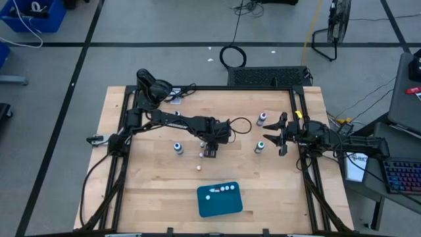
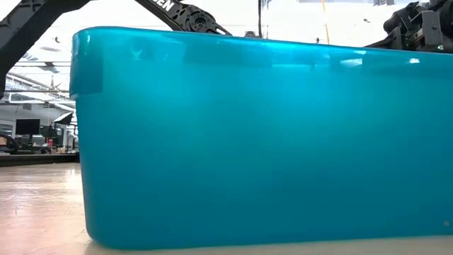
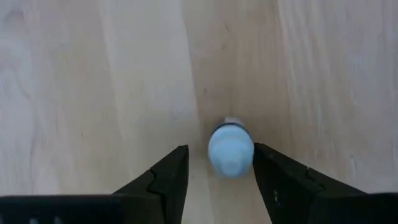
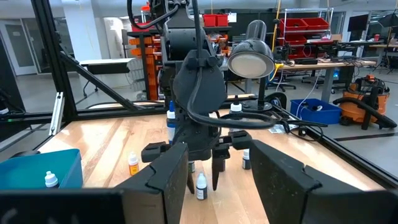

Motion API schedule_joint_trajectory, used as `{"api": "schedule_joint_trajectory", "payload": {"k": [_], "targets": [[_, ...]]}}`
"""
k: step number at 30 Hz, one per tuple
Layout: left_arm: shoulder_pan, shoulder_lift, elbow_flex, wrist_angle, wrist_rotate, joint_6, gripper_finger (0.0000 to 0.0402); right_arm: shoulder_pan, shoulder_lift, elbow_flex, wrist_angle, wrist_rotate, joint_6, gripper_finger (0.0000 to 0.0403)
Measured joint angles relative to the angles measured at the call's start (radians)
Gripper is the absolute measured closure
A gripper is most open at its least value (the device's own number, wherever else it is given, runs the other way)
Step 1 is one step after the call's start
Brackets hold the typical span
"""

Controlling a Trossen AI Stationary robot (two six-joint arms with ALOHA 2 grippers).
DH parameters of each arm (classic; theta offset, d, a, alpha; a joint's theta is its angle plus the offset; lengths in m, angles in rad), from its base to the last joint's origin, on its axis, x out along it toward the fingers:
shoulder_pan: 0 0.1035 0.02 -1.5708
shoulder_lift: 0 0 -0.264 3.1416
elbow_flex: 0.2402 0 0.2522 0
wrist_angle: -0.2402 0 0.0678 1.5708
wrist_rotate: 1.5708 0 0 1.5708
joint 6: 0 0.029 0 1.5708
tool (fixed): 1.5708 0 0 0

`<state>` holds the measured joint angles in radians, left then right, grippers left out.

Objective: Pick & Place food coloring
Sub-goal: Put the small blue coloring bottle into the blue bin

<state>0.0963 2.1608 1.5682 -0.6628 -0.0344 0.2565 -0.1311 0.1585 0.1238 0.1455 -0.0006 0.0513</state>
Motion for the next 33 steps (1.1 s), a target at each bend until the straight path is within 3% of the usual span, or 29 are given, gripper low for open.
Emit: {"api": "schedule_joint_trajectory", "payload": {"k": [25,29,33], "targets": [[-0.002,-0.001,0.037,0.0,0.007,-0.005,0.0221,0.0,0.0,0.0,0.0,0.0,0.0,0.0243],[-0.002,-0.002,0.038,0.0,0.007,-0.005,0.0241,0.0,0.0,0.0,0.0,0.0,0.0,0.0243],[-0.003,-0.002,0.038,-0.003,0.007,0.0,0.0288,0.0,0.0,0.0,0.0,0.0,0.0,0.0243]]}}
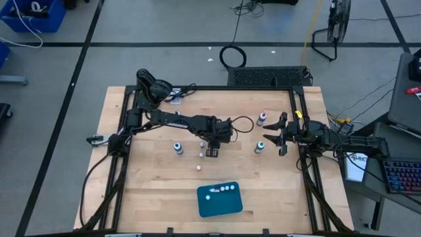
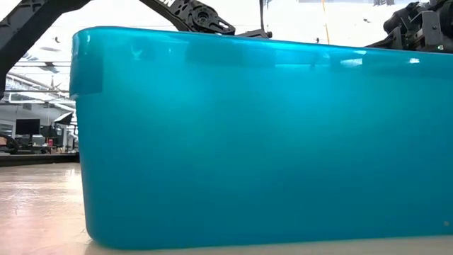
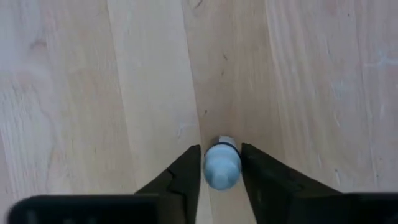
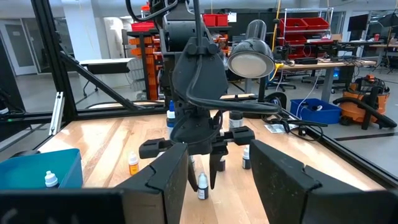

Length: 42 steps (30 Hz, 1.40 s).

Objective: Pick & Place food coloring
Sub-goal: Put the small blue coloring bottle into the blue bin

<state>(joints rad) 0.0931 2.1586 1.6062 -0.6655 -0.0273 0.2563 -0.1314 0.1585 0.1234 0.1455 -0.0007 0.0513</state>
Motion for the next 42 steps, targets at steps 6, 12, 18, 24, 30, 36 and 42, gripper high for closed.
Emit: {"api": "schedule_joint_trajectory", "payload": {"k": [6,12,18,24,30,36,42], "targets": [[-0.01,-0.002,0.004,-0.041,-0.002,0.033,0.0332,0.0,0.0,0.0,0.0,0.0,0.0,0.0243],[-0.067,-0.057,0.056,-0.205,-0.001,0.03,0.0332,0.0,0.0,0.0,0.0,0.0,0.0,0.0243],[-0.194,-0.18,0.087,-0.278,-0.017,-0.049,0.0332,0.0,0.004,0.0,0.001,0.0,0.0,0.0243],[-0.361,-0.295,0.089,-0.303,-0.017,-0.205,0.0332,0.0,0.011,0.0,0.0,0.0,0.0,0.0243],[-0.511,-0.268,0.089,-0.241,-0.071,-0.329,0.0332,0.0,0.01,0.0,0.001,0.0,0.0,0.0243],[-0.579,-0.191,0.088,-0.138,-0.041,-0.359,0.0332,0.0,0.011,0.0,0.003,0.0,0.0,0.0243],[-0.61,-0.151,0.088,-0.139,-0.033,-0.441,0.0332,0.0,0.013,0.0,0.001,0.0,0.0,0.0243]]}}
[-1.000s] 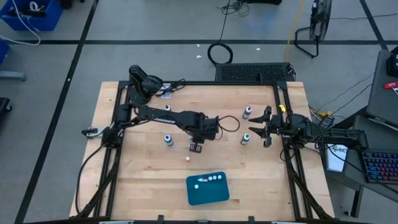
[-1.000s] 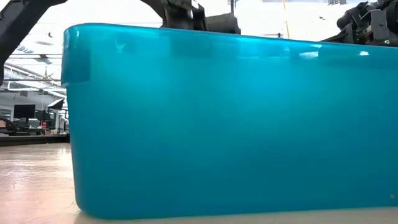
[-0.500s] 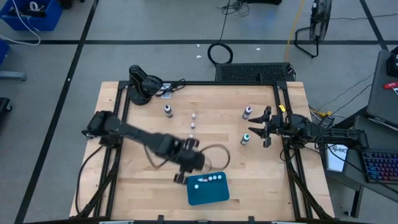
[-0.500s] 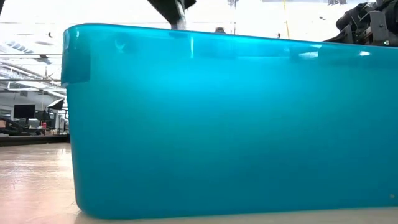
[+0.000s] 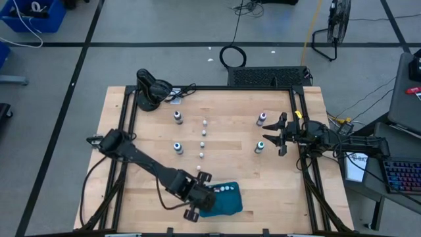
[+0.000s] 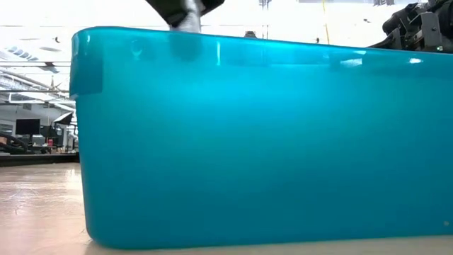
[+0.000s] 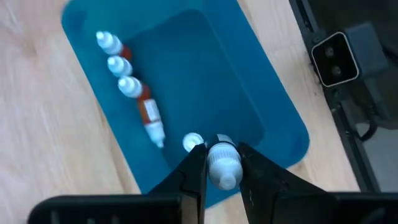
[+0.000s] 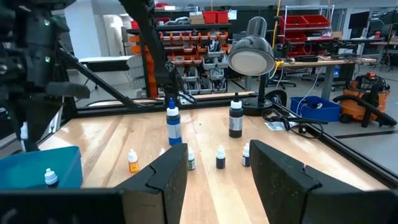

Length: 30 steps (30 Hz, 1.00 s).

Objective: Pick & Place food coloring
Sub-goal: Put the small blue coloring bottle into the blue bin

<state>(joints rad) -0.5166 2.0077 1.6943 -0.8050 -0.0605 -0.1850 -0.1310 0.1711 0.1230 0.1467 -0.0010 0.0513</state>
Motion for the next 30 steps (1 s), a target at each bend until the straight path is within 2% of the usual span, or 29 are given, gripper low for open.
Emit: {"api": "schedule_joint_trajectory", "payload": {"k": [3,8,15,30], "targets": [[-0.017,0.003,0.0,-0.031,-0.001,-0.034,0.0332,0.0,0.0,0.0,0.002,0.0,0.0,0.0243],[-0.006,0.015,0.0,-0.06,-0.001,-0.009,0.0332,0.0,0.0,0.0,0.001,0.0,0.0,0.0243],[0.026,0.02,-0.001,-0.134,-0.057,-0.037,0.0332,0.0,0.001,0.0,0.0,0.0,0.0,0.0243],[0.068,0.026,-0.12,-0.032,0.003,-0.049,0.0332,0.0,0.0,0.0,-0.001,0.0,0.0,0.0243]]}}
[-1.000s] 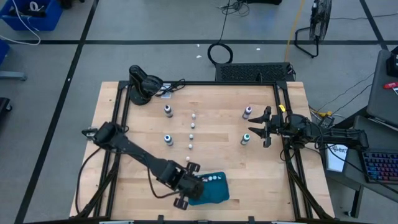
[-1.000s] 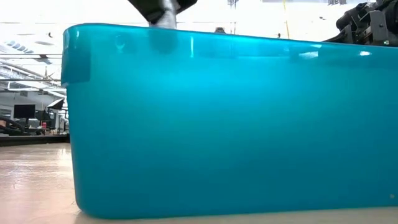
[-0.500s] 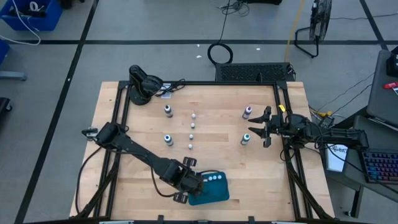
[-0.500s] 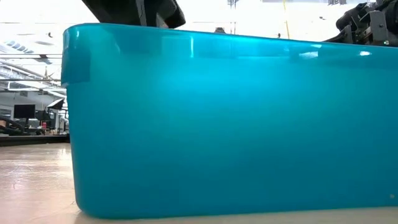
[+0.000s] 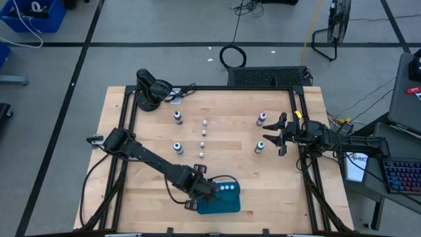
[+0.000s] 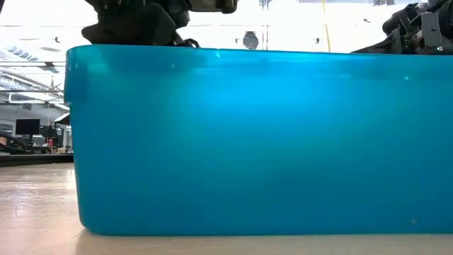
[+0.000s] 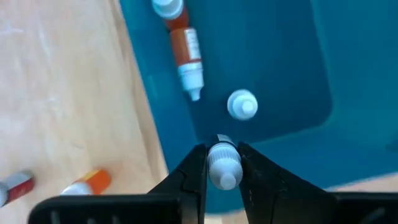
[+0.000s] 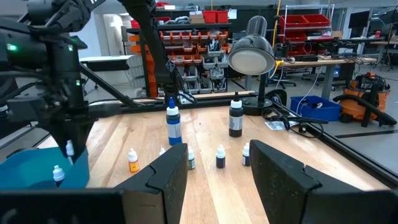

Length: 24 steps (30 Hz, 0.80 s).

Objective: Pick & Place food coloring
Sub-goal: Put the small blue coloring bottle into the blue bin

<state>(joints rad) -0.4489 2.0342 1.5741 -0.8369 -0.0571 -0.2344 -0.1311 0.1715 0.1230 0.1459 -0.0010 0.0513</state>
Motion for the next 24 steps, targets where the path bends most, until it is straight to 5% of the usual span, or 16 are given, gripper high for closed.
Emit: {"api": "schedule_joint_trajectory", "payload": {"k": [24], "targets": [[0.03,0.0,-0.108,0.11,0.067,-0.015,0.0331,0.0,0.0,0.0,0.0,0.0,0.0,0.0243]]}}
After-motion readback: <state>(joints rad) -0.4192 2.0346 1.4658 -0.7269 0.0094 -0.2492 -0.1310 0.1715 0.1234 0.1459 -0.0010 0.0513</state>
